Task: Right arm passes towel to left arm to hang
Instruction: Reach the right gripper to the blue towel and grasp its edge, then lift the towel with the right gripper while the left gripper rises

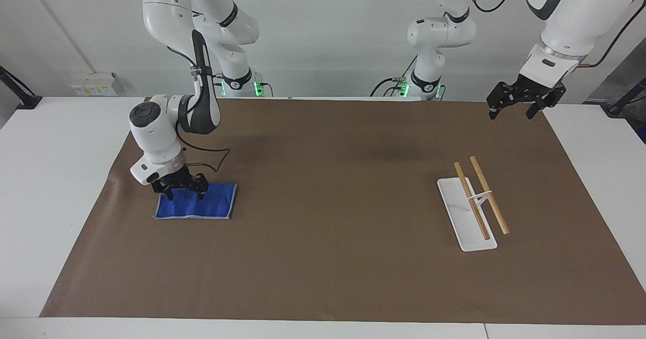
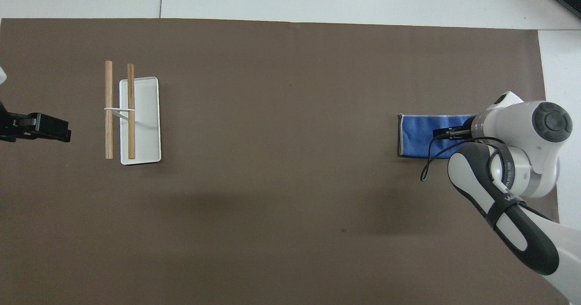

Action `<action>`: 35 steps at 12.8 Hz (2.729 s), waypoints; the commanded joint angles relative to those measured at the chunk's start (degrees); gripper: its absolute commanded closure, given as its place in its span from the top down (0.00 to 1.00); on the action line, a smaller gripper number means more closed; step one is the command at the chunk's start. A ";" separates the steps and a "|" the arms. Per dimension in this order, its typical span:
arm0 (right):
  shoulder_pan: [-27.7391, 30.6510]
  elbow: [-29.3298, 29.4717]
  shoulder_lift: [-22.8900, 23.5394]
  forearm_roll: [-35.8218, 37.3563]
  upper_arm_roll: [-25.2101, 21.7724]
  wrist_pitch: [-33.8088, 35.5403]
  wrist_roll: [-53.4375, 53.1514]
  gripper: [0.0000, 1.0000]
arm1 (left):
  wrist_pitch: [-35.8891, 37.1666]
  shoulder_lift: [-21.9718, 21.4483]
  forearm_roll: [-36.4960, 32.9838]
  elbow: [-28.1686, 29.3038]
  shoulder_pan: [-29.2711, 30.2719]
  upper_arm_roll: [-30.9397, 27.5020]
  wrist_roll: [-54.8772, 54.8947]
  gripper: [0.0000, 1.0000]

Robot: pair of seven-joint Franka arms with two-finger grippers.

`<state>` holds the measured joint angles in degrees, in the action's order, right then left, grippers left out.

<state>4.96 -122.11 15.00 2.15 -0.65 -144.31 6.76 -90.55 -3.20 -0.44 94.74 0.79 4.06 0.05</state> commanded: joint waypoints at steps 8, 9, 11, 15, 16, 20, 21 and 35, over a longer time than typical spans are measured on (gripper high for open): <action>0.23 -3.39 0.29 -1.36 0.30 -5.11 1.51 0.03 | -0.24 -1.28 0.53 1.23 -0.88 0.25 0.30 1.00; 0.14 -3.13 0.29 -1.36 0.30 -5.02 1.42 0.00 | -0.50 -1.28 0.79 1.32 -0.87 0.42 0.13 1.00; -0.13 -2.95 -0.41 -1.44 0.47 -4.67 0.63 0.00 | -2.16 -1.28 2.62 1.67 -0.79 0.43 -0.13 1.00; -0.48 -2.69 -3.04 -1.36 1.09 -4.23 0.45 0.00 | -4.80 -1.37 10.17 2.73 -0.70 0.43 -9.59 1.00; -1.52 -2.69 -4.44 -1.44 1.35 -3.71 0.10 0.00 | -5.77 -1.81 11.85 3.34 -0.87 0.51 -13.02 1.00; -5.83 -0.85 -9.11 -1.53 1.61 2.78 -1.92 0.00 | -14.19 -2.95 19.14 8.08 -0.79 5.07 -31.28 1.00; -6.88 -0.41 -10.25 -4.14 2.14 3.76 -2.01 0.00 | -17.61 -3.74 20.20 9.83 -0.79 6.56 -36.47 1.00; -13.66 4.42 -18.43 -47.92 5.65 14.49 -1.57 0.00 | -64.45 1.07 39.70 24.44 -2.19 21.85 -70.09 1.00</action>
<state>-8.81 -118.61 -3.48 -42.47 4.40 -130.74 5.03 -148.49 -4.82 36.05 119.08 -0.44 23.81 -67.04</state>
